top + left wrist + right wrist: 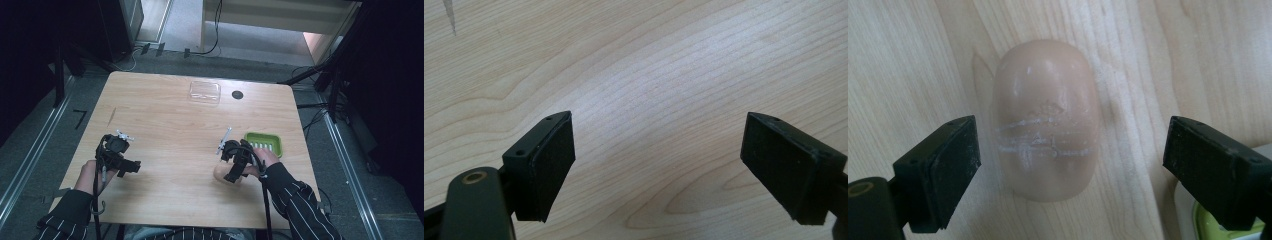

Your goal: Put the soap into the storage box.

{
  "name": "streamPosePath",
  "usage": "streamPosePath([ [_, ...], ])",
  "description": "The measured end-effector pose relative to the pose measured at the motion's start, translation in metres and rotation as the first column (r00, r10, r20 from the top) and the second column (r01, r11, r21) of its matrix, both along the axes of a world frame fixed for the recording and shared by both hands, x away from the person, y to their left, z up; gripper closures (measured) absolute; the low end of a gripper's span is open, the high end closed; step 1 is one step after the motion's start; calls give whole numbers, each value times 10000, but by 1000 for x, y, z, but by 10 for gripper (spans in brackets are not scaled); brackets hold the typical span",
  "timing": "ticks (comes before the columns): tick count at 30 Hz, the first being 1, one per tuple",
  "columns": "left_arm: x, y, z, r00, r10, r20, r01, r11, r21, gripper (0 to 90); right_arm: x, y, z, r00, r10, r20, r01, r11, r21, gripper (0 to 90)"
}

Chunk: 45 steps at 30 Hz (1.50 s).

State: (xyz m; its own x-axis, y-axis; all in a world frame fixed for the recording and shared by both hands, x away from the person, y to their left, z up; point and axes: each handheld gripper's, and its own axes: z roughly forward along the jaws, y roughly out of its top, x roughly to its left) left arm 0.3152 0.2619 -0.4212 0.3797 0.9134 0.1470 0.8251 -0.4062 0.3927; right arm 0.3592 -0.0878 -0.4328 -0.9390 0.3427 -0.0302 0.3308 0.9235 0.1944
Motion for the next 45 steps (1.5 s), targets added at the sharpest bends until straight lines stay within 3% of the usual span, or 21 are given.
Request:
streamPosePath([
  [18,0,0,0,10000,-21,6,21,10000,3,147,1,15,-19,9964,771,-359,-798,9936,-802,176],
  [28,0,0,0,10000,-39,-28,39,10000,-3,148,3,18,-23,9941,863,-653,-917,9921,-854,201],
  [45,0,-1,-1,10000,-20,-36,20,10000,-29,148,2,21,-30,9946,831,-617,-897,9895,-1131,248],
])
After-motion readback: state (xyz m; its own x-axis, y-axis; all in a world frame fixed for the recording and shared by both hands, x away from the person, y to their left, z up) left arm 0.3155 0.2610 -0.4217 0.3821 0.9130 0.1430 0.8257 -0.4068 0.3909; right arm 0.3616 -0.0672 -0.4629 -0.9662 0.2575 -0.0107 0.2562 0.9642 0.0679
